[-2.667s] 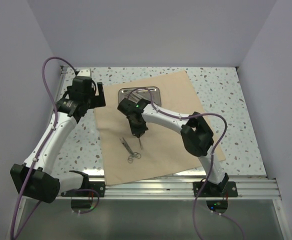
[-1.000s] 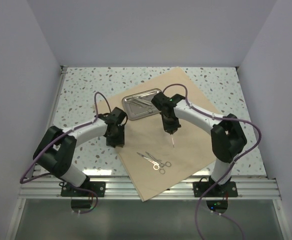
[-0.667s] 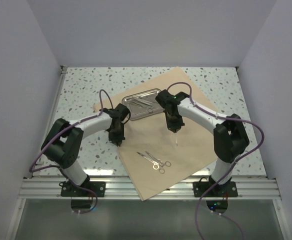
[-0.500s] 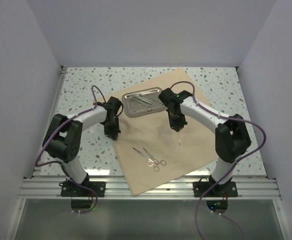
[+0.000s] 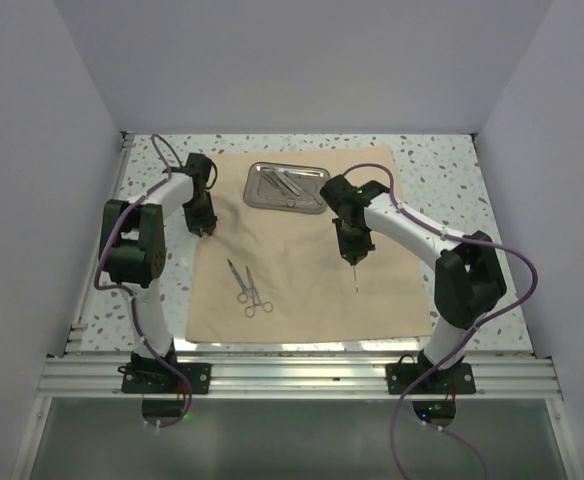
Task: Open and lay out the surgical kit
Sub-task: Adjust the surgical kit at the center of the board, then place the medical item in the surgical kit, then adjust the medical item in the container.
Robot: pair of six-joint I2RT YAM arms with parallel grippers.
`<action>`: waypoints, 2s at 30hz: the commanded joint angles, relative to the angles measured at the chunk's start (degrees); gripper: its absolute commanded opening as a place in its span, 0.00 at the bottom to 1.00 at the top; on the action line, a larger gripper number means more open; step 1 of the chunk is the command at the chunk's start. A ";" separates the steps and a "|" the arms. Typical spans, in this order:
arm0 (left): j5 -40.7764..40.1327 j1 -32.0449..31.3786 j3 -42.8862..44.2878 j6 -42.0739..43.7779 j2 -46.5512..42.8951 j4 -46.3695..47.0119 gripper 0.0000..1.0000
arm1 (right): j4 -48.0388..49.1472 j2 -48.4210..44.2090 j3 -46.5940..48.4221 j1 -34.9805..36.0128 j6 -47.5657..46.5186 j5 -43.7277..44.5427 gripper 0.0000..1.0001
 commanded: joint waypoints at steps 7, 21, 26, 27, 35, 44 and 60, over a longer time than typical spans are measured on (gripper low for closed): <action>-3.38 0.24 3.23 -1.97 -6.00 -1.65 1.00 | 5.83 2.34 5.38 3.97 2.37 -14.65 0.00; -3.05 -0.03 23.19 -1.36 -10.32 -9.23 0.93 | 12.61 5.60 2.64 4.15 7.83 -17.58 0.79; 0.13 -1.78 21.44 -1.09 -11.20 -4.21 0.91 | 8.40 8.05 14.93 2.83 4.07 -12.75 0.78; 0.48 -2.57 20.74 -0.74 -11.63 -3.68 0.91 | 5.95 12.06 22.70 2.39 1.96 -11.87 0.76; 2.94 -4.60 10.38 -0.57 -16.90 -1.13 0.89 | -3.07 41.09 67.70 -3.22 -3.00 -11.58 0.63; 2.94 -7.76 -2.21 -1.62 -26.40 1.34 0.88 | 11.02 48.74 68.48 -7.72 -2.89 -7.12 0.57; -0.66 -9.96 -3.88 -2.15 -30.97 -2.27 0.88 | 5.05 51.22 57.61 -6.31 -5.80 5.89 0.51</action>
